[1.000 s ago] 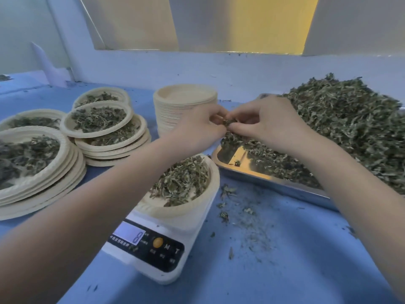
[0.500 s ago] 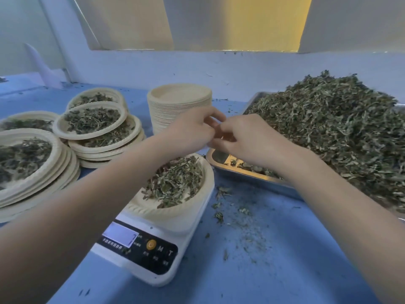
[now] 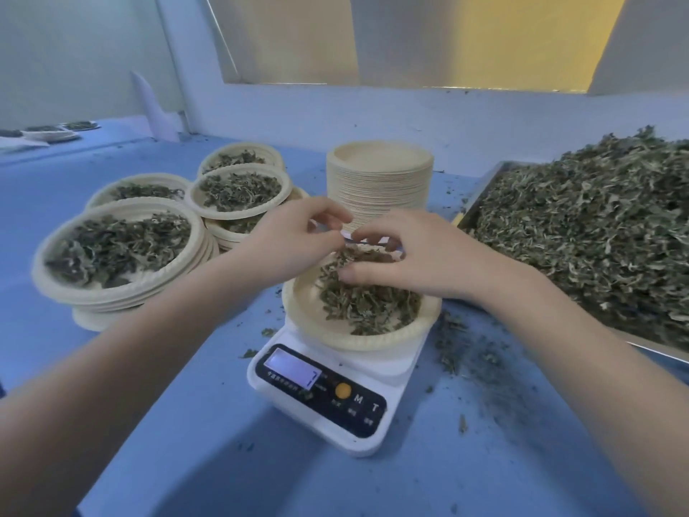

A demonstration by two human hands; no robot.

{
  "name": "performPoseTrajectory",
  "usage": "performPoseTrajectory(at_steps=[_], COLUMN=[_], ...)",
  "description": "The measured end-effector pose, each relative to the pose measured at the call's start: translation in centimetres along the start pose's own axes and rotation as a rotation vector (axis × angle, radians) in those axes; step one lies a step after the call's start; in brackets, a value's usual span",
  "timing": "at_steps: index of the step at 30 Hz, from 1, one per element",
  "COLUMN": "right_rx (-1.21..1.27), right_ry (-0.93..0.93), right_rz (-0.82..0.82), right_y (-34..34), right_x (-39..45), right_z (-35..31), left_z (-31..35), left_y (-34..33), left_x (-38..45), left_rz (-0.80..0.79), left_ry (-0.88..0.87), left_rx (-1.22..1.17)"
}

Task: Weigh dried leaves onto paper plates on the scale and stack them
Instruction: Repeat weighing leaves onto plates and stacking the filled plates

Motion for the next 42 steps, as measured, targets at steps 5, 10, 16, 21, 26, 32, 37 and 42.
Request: performPoseTrajectory(at_steps=[5,10,16,21,26,32,37,42], right_rx=[-0.093,-0.107,0.058,0.103,0.089,0.078,0.045,0.012], right_ry=[-0.201,-0.202,-0.143,0.022,0.144,0.223,0.191,0.136], right_rz=[-0.437,-0.481,-0.368,-0.354,-0.341,-0.396,-0.463,-0.501], right_y=[-0.6,-1.5,-0.7,-2.5,-6.0,-11.2,-14.0,-14.8], right_x=[-2.9,-3.2,-0.6,4.7,10.9,15.4,16.3,17.1], right_z=[3.9,4.2,2.2,-2.9,-9.2,-13.0,-12.3,-11.3], left_z=[-4.4,-5.9,-5.8,-6.7,-9.8,-15.1,-18.3,-20.1], left_y=[0.0,-2.1,1.3,8.6,16.1,20.0,19.0,18.3], left_x=[-2.5,-3.2,-2.1,-1.7,-2.1,-3.0,-3.0,-1.9], left_rz=[-0.124,-0.140,-0.039,0.201,0.396,0.501,0.482,0.487], left_ry=[0.182,0.339,0.354,0.310,0.323,0.441,0.479,0.517], left_rx=[-0.055,-0.200,-0.306,-0.212,-0.140,-0.111,-0.079,-0.049])
Point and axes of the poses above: each hand's wrist, its own x-axis towards the middle knuckle, its own y-axis out of the back of the hand, z = x × y, the point moved 5 cm from there along x, towards the middle knuckle, and after that the axes turned 10 degrees about z, right-handed, at the moved point
